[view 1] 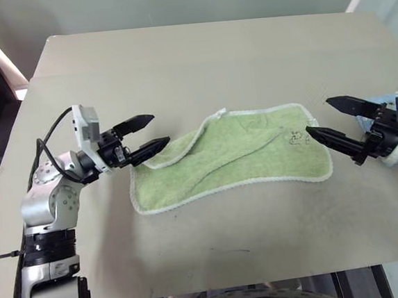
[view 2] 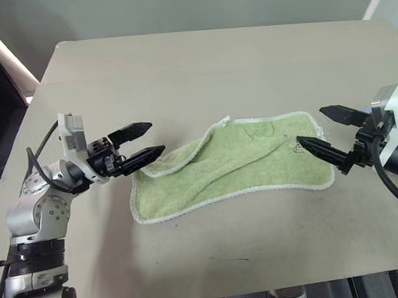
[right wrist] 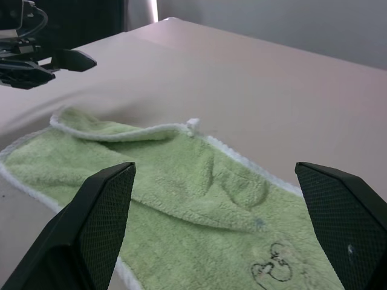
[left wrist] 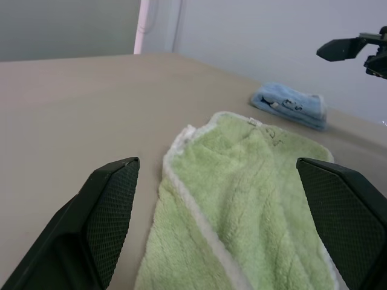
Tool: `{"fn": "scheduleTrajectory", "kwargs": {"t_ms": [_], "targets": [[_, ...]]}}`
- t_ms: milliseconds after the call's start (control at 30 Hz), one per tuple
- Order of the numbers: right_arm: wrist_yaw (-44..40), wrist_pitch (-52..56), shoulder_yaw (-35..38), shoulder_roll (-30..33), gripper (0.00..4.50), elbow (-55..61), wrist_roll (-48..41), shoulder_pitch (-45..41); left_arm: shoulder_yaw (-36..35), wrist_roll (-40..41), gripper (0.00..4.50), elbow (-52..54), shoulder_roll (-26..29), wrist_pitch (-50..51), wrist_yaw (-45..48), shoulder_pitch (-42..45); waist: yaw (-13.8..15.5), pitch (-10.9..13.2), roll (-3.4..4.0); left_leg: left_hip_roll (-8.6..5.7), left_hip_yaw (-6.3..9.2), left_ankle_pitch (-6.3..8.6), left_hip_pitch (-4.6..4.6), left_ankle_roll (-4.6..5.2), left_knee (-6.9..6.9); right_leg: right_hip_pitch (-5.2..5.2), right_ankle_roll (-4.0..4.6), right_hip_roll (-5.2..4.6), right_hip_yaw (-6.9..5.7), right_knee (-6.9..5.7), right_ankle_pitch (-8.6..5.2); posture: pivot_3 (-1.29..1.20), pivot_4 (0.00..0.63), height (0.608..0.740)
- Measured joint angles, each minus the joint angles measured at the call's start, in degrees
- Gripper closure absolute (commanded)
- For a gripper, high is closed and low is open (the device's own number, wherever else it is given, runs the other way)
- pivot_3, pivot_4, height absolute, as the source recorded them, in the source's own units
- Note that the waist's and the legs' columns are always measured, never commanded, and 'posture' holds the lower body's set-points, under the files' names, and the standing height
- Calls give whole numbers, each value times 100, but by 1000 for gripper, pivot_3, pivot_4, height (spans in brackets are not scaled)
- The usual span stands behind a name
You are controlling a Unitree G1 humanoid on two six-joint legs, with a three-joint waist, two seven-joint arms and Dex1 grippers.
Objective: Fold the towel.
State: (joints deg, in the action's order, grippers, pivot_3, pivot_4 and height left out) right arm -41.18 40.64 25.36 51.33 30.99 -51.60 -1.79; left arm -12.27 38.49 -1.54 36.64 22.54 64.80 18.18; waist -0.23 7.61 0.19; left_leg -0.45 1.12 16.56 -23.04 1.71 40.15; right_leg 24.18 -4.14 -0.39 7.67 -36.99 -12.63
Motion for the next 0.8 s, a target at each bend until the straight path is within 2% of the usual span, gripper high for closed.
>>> {"fn": "scheduleTrajectory", "kwargs": {"t_ms": [300,467,600,800], "targets": [[-28,-136,-216,-53,37,-239,264,-368,-24,-14,0,136,-84,-113,-99,-82,-20,0,0,2,-1,-8,1,-10,1,-2,18,1,1,-2,4,0,150,728],[46,-188,-668,-192,37,-734,674,-900,-3,-61,0,97,-233,-267,-131,-59,-28,0,0,6,1,-15,4,-12,1,0,9,3,-1,-5,21,0,150,728],[150,-123,-1088,-397,37,-1652,982,-1660,74,-168,0,9,-438,-425,-140,-37,-44,0,0,8,-1,-19,7,-8,3,3,4,4,0,-4,32,0,150,728],[-216,-365,-1896,-401,37,-3008,1842,-2330,174,-250,0,144,-637,-491,-265,-219,-43,0,1,9,1,-22,-12,-10,-1,10,2,2,-5,-6,35,0,150,728]]}}
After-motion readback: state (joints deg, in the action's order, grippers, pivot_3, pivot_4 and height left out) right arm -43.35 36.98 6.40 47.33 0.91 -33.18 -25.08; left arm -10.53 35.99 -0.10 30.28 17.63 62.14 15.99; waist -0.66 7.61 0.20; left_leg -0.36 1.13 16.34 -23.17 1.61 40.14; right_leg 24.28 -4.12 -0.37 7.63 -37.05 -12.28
